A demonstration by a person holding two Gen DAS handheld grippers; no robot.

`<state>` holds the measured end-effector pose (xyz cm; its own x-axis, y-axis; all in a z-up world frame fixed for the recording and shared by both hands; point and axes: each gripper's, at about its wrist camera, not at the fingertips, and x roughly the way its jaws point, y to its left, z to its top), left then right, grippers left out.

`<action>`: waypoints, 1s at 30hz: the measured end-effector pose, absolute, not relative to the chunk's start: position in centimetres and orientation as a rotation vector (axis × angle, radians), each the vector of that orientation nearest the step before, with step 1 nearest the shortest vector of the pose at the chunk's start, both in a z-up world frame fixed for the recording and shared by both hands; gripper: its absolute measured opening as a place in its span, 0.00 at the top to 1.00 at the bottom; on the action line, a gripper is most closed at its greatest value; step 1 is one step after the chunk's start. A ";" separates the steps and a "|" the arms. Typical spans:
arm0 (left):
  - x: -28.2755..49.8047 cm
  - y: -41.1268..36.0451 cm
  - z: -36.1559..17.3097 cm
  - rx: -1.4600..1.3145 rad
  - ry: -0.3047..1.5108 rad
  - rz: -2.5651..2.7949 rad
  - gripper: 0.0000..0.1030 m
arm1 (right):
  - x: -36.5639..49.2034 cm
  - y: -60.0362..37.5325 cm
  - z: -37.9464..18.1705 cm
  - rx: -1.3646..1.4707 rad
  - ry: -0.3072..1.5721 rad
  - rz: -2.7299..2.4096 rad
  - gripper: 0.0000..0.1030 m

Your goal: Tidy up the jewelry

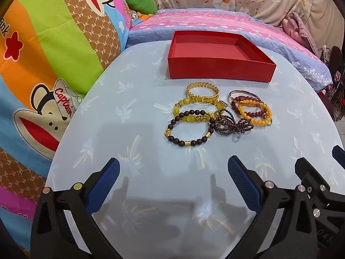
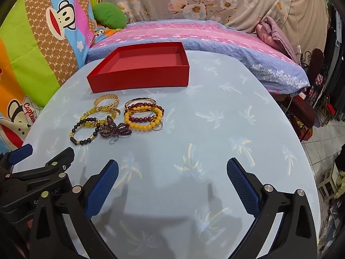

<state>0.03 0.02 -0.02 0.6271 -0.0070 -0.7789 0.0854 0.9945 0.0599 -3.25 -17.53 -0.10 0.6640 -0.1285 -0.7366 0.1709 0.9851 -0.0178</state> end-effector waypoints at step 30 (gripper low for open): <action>0.3 0.4 -0.7 0.077 0.910 -0.052 0.07 | -2.7 -16.9 -0.5 0.036 0.843 -0.169 0.06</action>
<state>0.27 0.45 -0.65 0.6130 -0.0123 -0.7900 0.0780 0.9959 0.0450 -2.66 -16.94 -0.49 0.6530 -0.1344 -0.7454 0.1630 0.9860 -0.0349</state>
